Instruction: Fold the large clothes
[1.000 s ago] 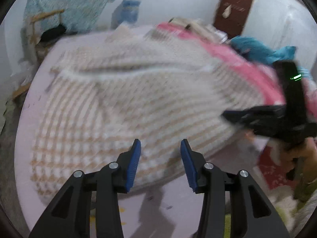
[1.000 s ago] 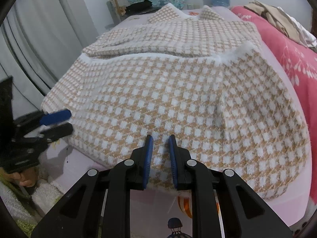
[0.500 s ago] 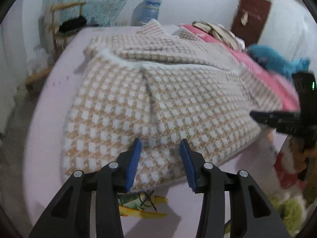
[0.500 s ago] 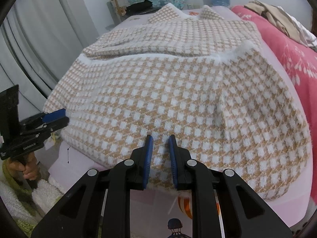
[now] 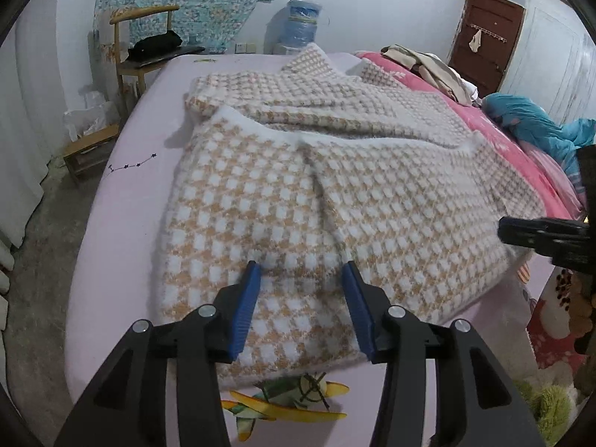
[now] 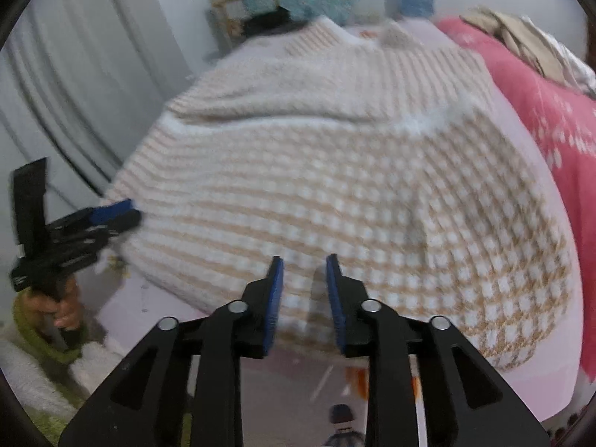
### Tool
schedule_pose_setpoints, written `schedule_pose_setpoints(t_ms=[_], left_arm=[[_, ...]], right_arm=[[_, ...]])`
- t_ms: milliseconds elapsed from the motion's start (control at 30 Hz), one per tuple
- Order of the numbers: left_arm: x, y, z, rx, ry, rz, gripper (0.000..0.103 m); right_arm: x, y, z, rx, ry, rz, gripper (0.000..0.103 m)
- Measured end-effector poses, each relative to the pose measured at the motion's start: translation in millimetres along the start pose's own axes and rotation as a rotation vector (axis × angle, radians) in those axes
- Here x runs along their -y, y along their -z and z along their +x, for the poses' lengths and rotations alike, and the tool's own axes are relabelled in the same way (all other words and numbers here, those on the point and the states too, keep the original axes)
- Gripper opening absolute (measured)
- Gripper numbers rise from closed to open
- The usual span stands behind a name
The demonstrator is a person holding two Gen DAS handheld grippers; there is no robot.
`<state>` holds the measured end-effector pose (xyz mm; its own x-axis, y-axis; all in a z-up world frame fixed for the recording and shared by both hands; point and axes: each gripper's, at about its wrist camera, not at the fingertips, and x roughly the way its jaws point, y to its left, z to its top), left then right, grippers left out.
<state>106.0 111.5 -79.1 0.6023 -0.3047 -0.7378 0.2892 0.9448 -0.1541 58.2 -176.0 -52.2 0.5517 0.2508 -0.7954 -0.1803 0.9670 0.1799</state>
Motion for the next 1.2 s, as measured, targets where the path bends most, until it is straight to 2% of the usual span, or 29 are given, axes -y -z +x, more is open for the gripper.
schedule_pose_setpoints(t_ms=[67,133,233,333,533,633,733,833,933,1033,1100,1200], left_arm=[[-1,-1,0,-0.002,0.004,-0.009,0.045],[3,-2,3,-0.003,0.004,-0.009,0.045],[4,-2,4,-0.004,0.002,-0.006,0.045],[4,-2,4,-0.005,0.001,-0.005,0.045],[3,-2,3,-0.004,0.001,-0.007,0.045],[3,-2,4,-0.006,0.002,-0.006,0.045],[4,-2,3,-0.006,0.0,-0.004,0.045],[4,-2,4,-0.006,0.0,-0.009,0.045],[4,-2,4,-0.005,-0.003,-0.007,0.045],[3,-3,4,-0.006,-0.001,-0.007,0.045],[4,-3,3,-0.006,-0.002,-0.007,0.045],[4,-4,2,-0.009,-0.006,-0.006,0.045]], right_arm=[[-17,-1,-7,0.029,-0.025,-0.057,0.033],[-37,-1,-5,0.04,-0.007,-0.14,0.036],[-45,7,24,-0.031,0.062,-0.194,0.036],[-42,9,28,-0.021,0.063,-0.191,0.036],[-38,2,9,0.009,0.095,-0.171,0.036],[-32,9,24,-0.042,0.099,-0.146,0.039],[-28,10,24,-0.037,0.088,-0.134,0.039],[-26,4,9,0.001,0.137,-0.149,0.039],[-7,2,0,0.022,0.19,-0.105,0.039],[23,10,16,-0.046,0.244,-0.021,0.039],[30,15,18,-0.036,0.217,0.01,0.039],[32,7,9,-0.02,0.222,0.018,0.041]])
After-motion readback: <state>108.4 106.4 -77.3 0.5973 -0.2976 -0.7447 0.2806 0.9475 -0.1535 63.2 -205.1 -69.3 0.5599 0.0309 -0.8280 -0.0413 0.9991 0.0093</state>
